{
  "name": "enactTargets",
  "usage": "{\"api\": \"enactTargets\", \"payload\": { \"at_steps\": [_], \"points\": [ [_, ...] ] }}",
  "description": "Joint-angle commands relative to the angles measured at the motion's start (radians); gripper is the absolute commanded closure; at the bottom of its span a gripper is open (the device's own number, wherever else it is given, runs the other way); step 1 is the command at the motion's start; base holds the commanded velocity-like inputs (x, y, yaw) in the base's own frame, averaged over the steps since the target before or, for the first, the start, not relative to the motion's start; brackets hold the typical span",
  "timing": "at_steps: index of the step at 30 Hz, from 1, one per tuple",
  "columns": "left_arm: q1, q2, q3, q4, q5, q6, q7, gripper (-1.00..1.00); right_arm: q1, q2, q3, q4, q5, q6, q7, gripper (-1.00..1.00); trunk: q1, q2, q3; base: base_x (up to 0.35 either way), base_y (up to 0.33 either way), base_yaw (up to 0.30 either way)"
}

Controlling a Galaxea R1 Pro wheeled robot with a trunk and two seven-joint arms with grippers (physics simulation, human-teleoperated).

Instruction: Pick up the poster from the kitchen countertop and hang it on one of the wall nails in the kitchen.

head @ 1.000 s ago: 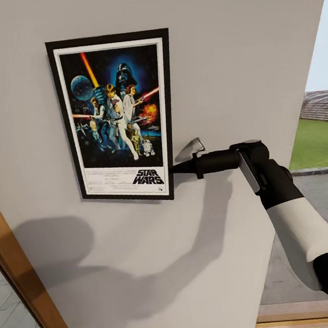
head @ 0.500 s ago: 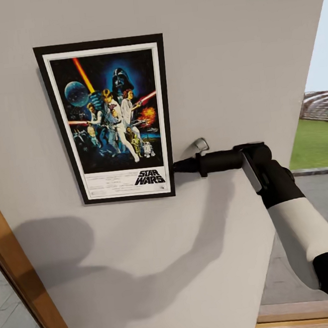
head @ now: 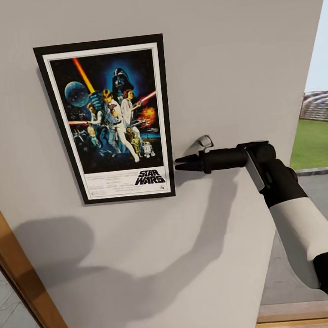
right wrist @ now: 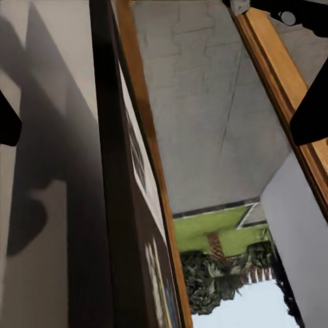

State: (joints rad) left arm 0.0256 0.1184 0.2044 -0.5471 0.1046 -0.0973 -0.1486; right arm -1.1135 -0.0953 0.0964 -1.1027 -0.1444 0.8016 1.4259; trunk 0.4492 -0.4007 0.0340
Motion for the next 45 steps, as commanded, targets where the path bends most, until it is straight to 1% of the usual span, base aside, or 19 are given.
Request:
{"api": "enactTargets", "payload": {
  "at_steps": [1,7,13,25,37,40,41,42,43,44,45],
  "points": [
    [0.000,0.000,0.003,-0.001,0.010,0.001,-0.008,-1.00,0.000,-0.002,0.002,0.008,0.003,0.022,-0.064,-1.00,0.001,0.001,0.000,0.000,0.000,0.000],
    [0.000,0.000,0.003,0.000,0.010,0.000,-0.008,-1.00,0.000,-0.002,0.002,0.007,0.003,0.023,-0.064,-1.00,0.001,0.001,0.000,-0.029,0.000,0.000],
    [0.000,0.000,0.003,0.000,0.010,0.000,-0.008,-1.00,0.000,-0.001,0.002,0.006,0.003,0.023,-0.064,-1.00,0.001,0.001,0.000,-0.218,0.000,0.000],
    [0.000,0.000,0.003,0.001,0.010,0.001,-0.008,-1.00,0.000,-0.002,0.002,0.000,0.002,0.024,-0.064,-1.00,0.001,0.001,0.000,-0.125,0.000,0.000],
    [0.000,0.000,0.003,0.001,0.010,0.001,-0.008,-1.00,0.000,-0.004,0.003,-0.002,0.000,0.020,-0.061,-1.00,0.001,0.001,0.000,-0.026,0.000,0.000],
    [0.000,0.000,0.003,0.000,0.010,0.001,-0.008,-1.00,0.003,-0.003,0.003,-0.020,-0.002,0.016,-0.055,-1.00,0.001,0.001,0.000,0.000,0.000,0.000],
    [0.000,0.000,0.003,0.001,0.010,0.001,-0.008,-1.00,0.048,-0.005,0.003,-0.073,-0.003,0.014,-0.028,-1.00,0.001,0.001,0.000,0.000,0.000,0.000],
    [0.000,0.000,0.003,0.001,0.010,0.002,-0.008,-1.00,0.152,-0.007,0.002,-0.153,-0.001,-0.001,0.000,-1.00,0.001,0.001,0.000,0.000,0.000,0.000],
    [0.000,0.000,0.003,0.001,0.010,0.002,-0.008,-1.00,0.198,-0.009,0.002,-0.171,-0.001,-0.024,0.006,-1.00,0.001,0.001,0.000,0.000,0.000,0.000],
    [0.000,0.000,0.003,0.001,0.010,0.002,-0.008,-1.00,0.224,-0.010,0.002,-0.178,-0.001,-0.041,0.009,-1.00,0.001,0.001,0.000,0.000,0.000,0.000],
    [0.000,0.000,0.003,0.001,0.010,0.002,-0.008,-1.00,0.268,-0.012,0.001,-0.187,0.000,-0.071,0.015,-1.00,0.001,0.001,0.000,0.000,0.000,0.000]
  ]
}}
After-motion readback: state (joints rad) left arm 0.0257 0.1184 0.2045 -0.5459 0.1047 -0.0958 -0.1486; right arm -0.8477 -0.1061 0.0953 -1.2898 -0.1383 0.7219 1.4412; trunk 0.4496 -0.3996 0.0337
